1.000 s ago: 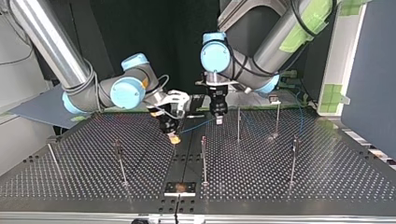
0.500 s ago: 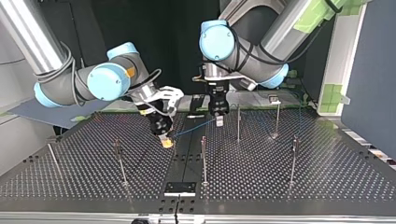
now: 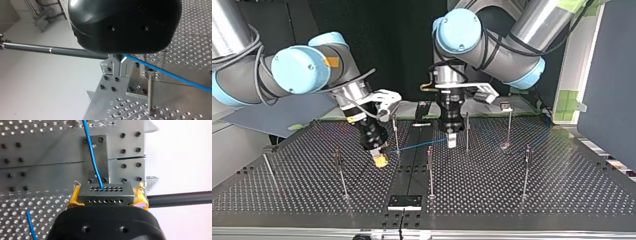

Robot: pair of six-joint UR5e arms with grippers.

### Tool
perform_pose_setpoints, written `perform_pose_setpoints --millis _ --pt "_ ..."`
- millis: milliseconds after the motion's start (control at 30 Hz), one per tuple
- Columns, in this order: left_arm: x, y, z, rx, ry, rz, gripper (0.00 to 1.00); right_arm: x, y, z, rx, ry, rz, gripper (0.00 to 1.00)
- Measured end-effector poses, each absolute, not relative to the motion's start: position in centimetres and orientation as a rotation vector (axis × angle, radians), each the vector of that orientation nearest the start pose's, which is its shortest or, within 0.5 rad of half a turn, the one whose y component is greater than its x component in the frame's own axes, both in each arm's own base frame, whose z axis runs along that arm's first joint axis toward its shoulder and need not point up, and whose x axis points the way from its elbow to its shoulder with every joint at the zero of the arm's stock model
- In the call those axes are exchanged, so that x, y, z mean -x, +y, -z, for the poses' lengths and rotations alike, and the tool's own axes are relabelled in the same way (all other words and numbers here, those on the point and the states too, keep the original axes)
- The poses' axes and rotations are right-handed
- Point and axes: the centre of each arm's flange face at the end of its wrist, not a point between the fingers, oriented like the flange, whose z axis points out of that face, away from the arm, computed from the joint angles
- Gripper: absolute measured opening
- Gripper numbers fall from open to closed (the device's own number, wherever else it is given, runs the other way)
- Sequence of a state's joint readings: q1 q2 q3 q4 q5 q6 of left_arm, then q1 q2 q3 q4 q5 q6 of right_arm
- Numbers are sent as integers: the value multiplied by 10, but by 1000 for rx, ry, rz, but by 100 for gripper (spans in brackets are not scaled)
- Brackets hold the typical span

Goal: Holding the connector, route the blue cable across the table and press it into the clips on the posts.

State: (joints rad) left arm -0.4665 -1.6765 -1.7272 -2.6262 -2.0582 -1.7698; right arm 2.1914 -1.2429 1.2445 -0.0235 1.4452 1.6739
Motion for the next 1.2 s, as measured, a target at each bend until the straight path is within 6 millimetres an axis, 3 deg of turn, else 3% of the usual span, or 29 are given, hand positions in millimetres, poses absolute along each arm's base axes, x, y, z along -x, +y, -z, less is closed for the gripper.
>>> perform_pose_setpoints --millis 433,900,1200 --pt "-469 -321 -372 198 1355 255 0 -496 -440 -439 -1723 -862 -1806 0" --pt "-489 -308 -380 189 1340 256 0 -500 -452 -435 -1707 -828 -1865 0" --pt "-500 -303 -372 164 1358 261 0 -499 -456 -435 -1703 -835 -1875 0"
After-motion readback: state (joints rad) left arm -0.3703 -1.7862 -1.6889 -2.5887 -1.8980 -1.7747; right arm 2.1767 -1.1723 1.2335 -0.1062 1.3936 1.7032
